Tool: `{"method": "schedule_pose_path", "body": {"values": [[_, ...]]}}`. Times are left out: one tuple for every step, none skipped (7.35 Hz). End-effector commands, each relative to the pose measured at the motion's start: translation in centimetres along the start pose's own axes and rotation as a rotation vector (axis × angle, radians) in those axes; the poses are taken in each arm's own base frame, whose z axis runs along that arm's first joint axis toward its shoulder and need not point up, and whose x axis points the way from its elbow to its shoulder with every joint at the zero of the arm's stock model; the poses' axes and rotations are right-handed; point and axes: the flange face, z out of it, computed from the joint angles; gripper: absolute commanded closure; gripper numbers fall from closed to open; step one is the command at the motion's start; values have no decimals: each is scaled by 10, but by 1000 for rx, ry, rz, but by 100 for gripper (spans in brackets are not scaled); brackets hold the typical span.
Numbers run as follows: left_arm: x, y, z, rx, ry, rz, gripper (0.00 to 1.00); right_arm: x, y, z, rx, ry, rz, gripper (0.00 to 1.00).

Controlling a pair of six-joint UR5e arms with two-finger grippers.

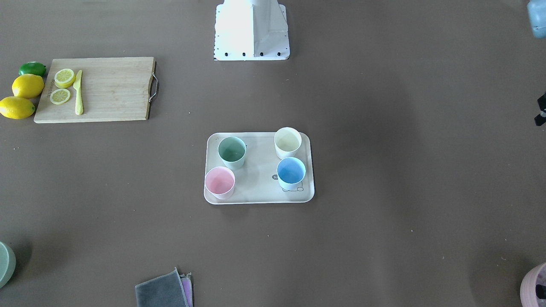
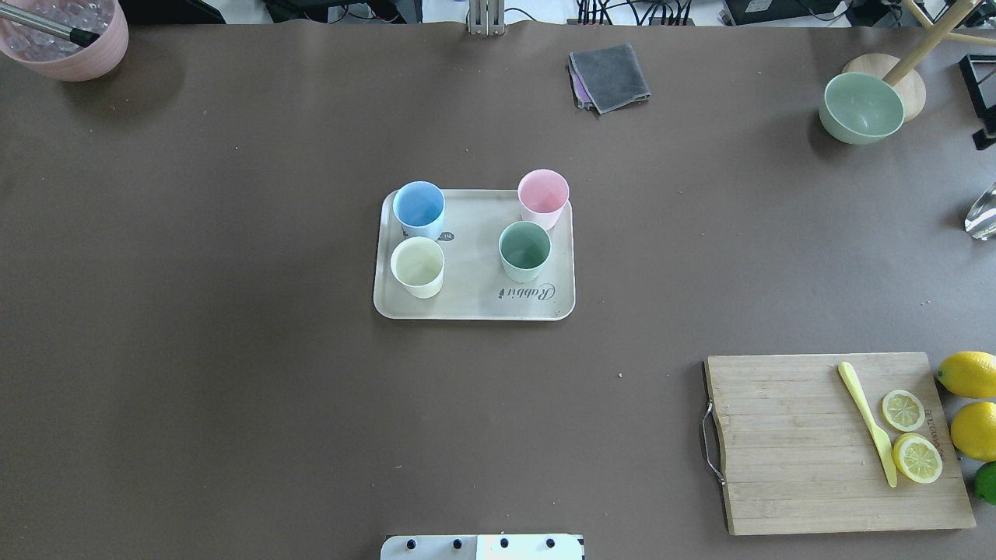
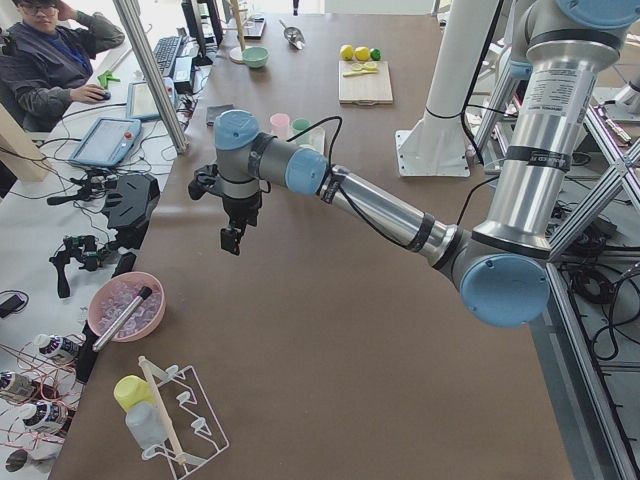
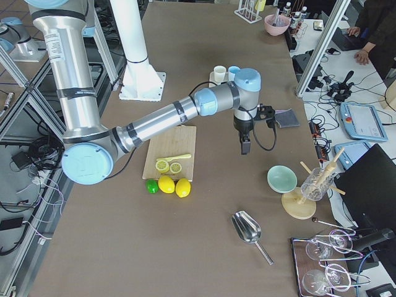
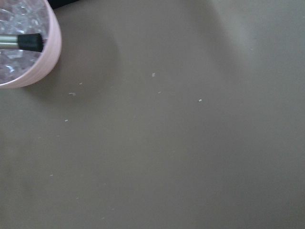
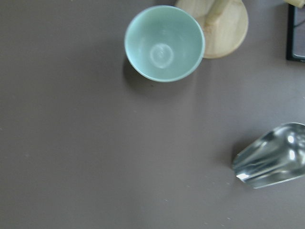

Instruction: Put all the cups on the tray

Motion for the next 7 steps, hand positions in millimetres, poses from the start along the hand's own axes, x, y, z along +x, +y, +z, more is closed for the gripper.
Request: {"method": "schedule_pose_path", "body": {"values": [[-59,72,21,-91,19,0,2,156,114,7,-32,-17,-41,0],[-68,94,34,-121,28,-32,2,184,149,9,-35,-8,22,0],[-77,113,47,-136,28,-42,2,198,168,27,-81,-7,82,0],[-85,123,57,-150,33,-67,2,211,172,44,-103,-20,113,0],[-90,126,58,-155,23,-76,2,210,167,42,-98,-18,102,0],[-104,131,53,-146,20,-112,2,200,163,49,-116,-20,74,0],[-105,133,53,-148,21,-126,2,191,158,54,-127,-18,50,0]]}}
